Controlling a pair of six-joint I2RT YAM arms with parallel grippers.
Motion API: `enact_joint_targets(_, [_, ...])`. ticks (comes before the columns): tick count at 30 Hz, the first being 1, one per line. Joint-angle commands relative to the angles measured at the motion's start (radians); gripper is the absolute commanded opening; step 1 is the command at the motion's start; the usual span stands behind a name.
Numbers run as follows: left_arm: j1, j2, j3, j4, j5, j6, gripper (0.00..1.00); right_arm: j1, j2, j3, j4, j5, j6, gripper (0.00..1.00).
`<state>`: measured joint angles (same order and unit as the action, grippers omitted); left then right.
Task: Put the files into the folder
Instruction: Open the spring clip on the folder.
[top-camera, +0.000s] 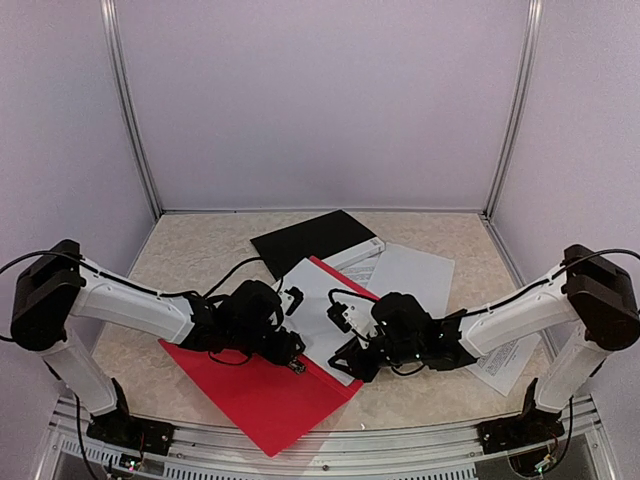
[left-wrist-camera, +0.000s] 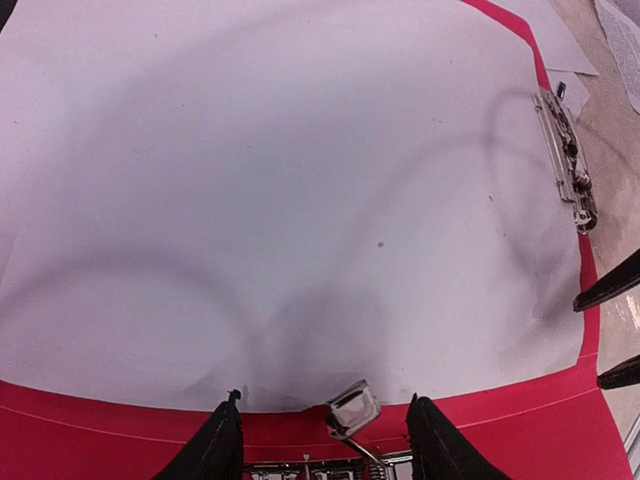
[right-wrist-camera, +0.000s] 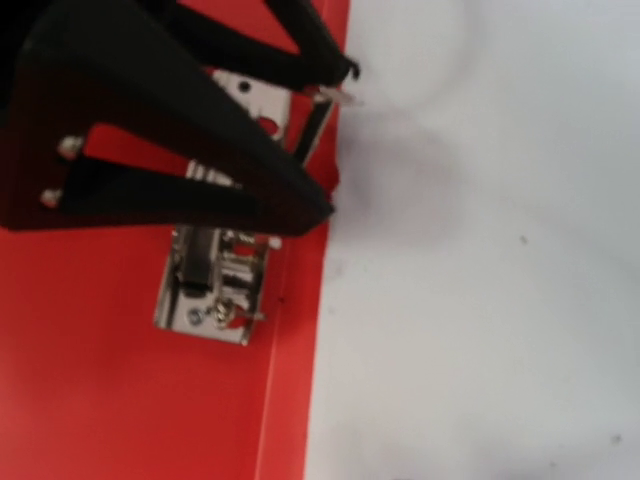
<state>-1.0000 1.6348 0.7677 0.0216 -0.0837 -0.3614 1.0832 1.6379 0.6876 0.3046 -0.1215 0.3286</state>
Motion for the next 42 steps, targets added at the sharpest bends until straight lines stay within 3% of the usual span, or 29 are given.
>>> enact_joint_targets(1, [-0.004, 0.022, 0.034, 0.033, 0.129, 0.033, 0.51, -0.003, -0.031, -0.027, -0.005, 0.027, 0.015, 0.28])
enact_joint_targets(11, [-0.055, 0.014, 0.023, 0.078, 0.212, 0.089, 0.5, -0.002, -0.034, -0.04, -0.019, 0.05, 0.018, 0.28])
enact_joint_targets(26, [-0.146, 0.029, 0.04, 0.057, 0.216, 0.252, 0.51, -0.003, -0.1, -0.075, -0.058, 0.108, 0.049, 0.27])
enact_joint_targets(42, [-0.175, 0.06, 0.094, 0.065, 0.159, 0.269, 0.67, -0.002, -0.138, -0.108, -0.066, 0.137, 0.07, 0.26])
